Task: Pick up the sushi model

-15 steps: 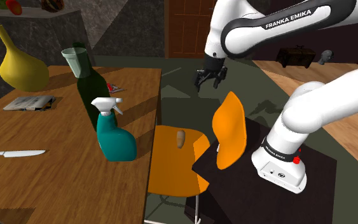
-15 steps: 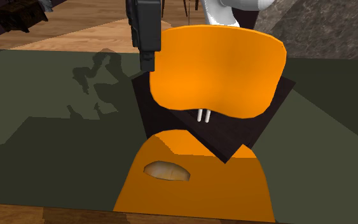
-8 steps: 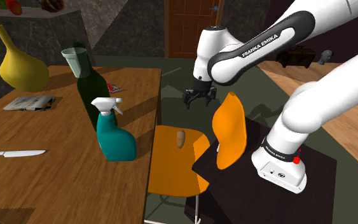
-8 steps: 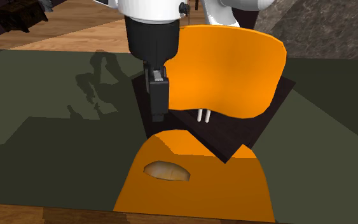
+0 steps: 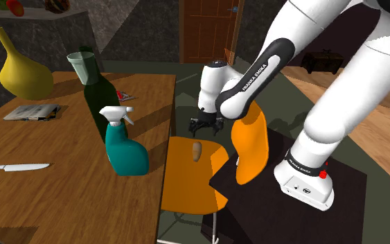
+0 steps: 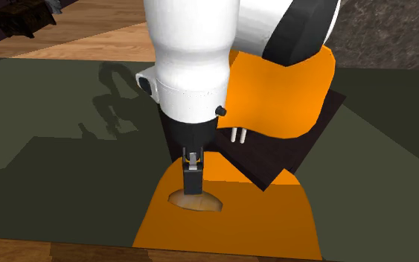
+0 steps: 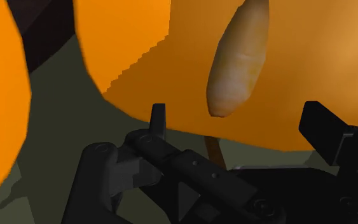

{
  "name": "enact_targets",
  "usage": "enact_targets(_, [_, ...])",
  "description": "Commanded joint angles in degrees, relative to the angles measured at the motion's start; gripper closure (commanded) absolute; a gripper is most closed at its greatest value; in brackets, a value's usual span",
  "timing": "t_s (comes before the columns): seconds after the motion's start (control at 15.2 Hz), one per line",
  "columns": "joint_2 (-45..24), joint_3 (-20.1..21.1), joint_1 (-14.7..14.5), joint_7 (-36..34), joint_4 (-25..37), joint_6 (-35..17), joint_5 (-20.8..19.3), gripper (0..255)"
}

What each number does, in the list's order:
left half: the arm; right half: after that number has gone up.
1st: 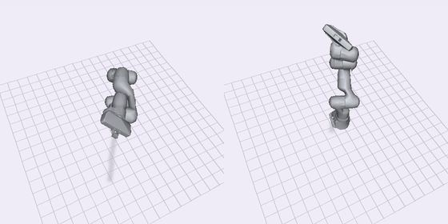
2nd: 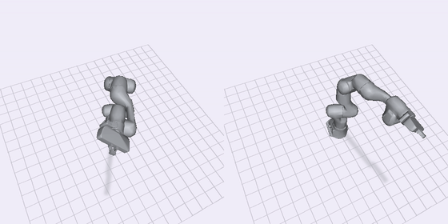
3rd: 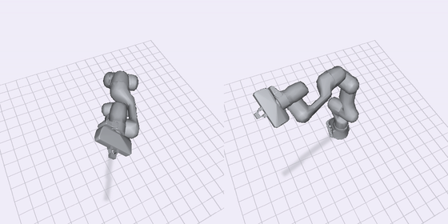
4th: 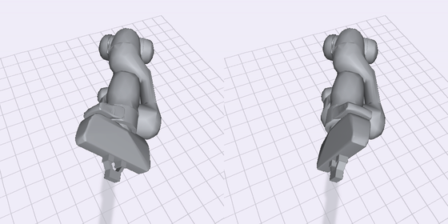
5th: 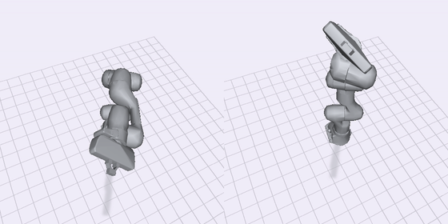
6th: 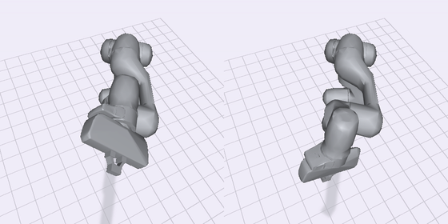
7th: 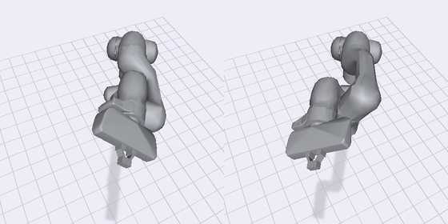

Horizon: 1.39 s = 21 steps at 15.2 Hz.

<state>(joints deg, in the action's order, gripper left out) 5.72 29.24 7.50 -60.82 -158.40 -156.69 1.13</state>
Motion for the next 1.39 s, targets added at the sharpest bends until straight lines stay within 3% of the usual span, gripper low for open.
enact_targets(0.0, [-6.96,1.37,2.16,-9.18,1.9,-4.07,-8.25,0])
enact_targets(0.13, [-13.53,-0.81,1.31,-19.74,4.37,-6.7,-18.74,0])
enact_targets(0.4, [-17.99,-6.11,-2.63,-25.83,5.74,-9.24,-26.02,0])
enact_targets(0.66, [-22.45,-14.06,-9.47,-30.07,7.09,-12.63,-31.25,0])
enact_targets(0.79, [-22.22,-15.93,-11.79,-28.35,6.88,-12.98,-28.92,0])
enact_targets(0.86, [-23.07,-16.76,-12.48,-29.04,7.33,-13.39,-29.76,255])
enact_targets(1.32, [-22.8,-16.22,-11.56,-28.09,7.44,-12.98,-29.22,255])
